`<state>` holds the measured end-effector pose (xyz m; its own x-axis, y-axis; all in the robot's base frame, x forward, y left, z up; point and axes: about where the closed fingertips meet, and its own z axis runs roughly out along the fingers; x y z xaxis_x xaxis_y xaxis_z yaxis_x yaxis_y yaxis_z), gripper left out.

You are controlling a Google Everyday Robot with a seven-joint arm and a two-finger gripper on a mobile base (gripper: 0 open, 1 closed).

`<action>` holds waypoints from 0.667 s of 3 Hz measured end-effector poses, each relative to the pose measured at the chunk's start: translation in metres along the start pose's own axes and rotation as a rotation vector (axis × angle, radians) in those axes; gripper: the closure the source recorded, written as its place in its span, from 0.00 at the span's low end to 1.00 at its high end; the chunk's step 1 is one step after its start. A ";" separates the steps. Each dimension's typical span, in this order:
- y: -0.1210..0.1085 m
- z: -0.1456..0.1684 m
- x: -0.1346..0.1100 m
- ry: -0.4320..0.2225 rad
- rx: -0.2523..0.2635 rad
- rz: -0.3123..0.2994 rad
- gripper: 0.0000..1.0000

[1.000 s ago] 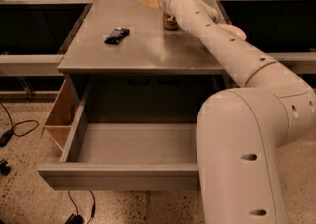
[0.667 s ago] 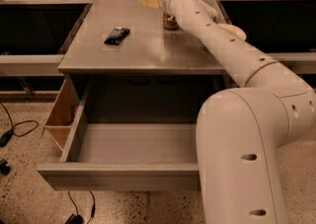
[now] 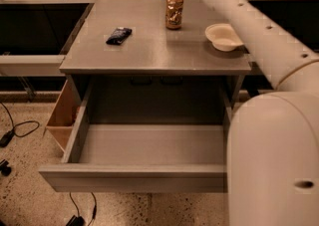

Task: Pick orange can from top drawer and place on counter

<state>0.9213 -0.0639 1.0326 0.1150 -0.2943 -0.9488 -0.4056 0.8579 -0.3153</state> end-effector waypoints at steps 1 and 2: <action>-0.021 -0.056 -0.036 0.053 -0.021 -0.081 0.00; -0.044 -0.140 -0.073 0.103 0.006 -0.173 0.00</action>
Offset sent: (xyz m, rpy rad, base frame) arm -0.1892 -0.1125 0.1126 -0.2968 0.0269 -0.0685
